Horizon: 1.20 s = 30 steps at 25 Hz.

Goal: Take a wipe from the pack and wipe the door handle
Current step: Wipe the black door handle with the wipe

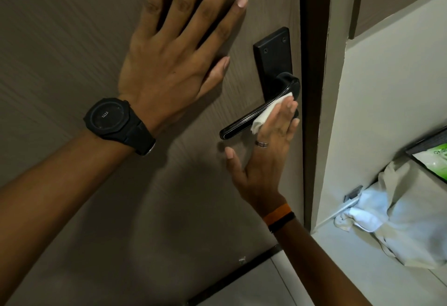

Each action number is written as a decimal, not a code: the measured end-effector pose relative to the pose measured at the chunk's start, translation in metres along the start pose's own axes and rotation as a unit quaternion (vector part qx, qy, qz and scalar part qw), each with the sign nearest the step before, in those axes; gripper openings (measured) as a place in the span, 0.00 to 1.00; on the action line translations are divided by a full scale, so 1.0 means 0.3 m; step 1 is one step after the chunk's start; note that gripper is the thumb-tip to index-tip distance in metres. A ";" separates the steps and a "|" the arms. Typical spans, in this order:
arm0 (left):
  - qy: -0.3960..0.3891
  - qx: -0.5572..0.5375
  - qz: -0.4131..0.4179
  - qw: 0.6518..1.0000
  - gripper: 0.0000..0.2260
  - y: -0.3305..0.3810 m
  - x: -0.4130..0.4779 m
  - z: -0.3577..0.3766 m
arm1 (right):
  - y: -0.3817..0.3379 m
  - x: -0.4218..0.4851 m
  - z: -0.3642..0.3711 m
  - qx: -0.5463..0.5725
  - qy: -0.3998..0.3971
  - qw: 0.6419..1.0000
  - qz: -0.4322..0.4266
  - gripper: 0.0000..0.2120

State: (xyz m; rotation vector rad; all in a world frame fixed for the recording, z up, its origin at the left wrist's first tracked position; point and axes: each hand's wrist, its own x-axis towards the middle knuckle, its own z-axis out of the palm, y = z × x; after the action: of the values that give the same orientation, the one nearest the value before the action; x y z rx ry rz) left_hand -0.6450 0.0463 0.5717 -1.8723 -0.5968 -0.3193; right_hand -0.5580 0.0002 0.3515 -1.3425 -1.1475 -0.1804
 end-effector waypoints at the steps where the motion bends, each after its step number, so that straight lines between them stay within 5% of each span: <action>1: -0.004 -0.003 0.000 1.000 0.25 0.000 0.000 -0.002 | -0.021 -0.020 0.008 0.001 -0.010 1.000 -0.021 0.45; 5: -0.007 -0.005 0.001 1.000 0.26 0.001 0.000 -0.008 | -0.069 -0.126 0.031 -0.036 -0.069 0.989 -0.125 0.45; 12: -0.004 0.007 0.012 1.000 0.26 0.003 0.003 -0.004 | -0.015 0.018 0.000 0.001 0.018 1.000 0.012 0.43; 18: 0.013 0.016 0.014 1.000 0.26 0.004 0.007 0.002 | -0.053 -0.112 0.015 -0.054 -0.077 0.985 -0.145 0.45; 24: 0.017 0.023 0.012 1.000 0.26 0.006 0.008 0.005 | 0.037 0.048 -0.024 -0.009 0.013 1.000 0.008 0.44; 30: 0.001 0.008 0.011 1.000 0.26 0.004 0.002 0.005 | -0.043 -0.117 0.009 -0.050 -0.088 0.983 -0.153 0.44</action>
State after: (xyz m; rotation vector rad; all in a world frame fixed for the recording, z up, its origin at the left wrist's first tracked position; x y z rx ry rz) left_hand -0.6438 0.0475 0.5707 -1.8622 -0.5759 -0.3024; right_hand -0.5854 -0.0186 0.3341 -1.2825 -1.5098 -0.3518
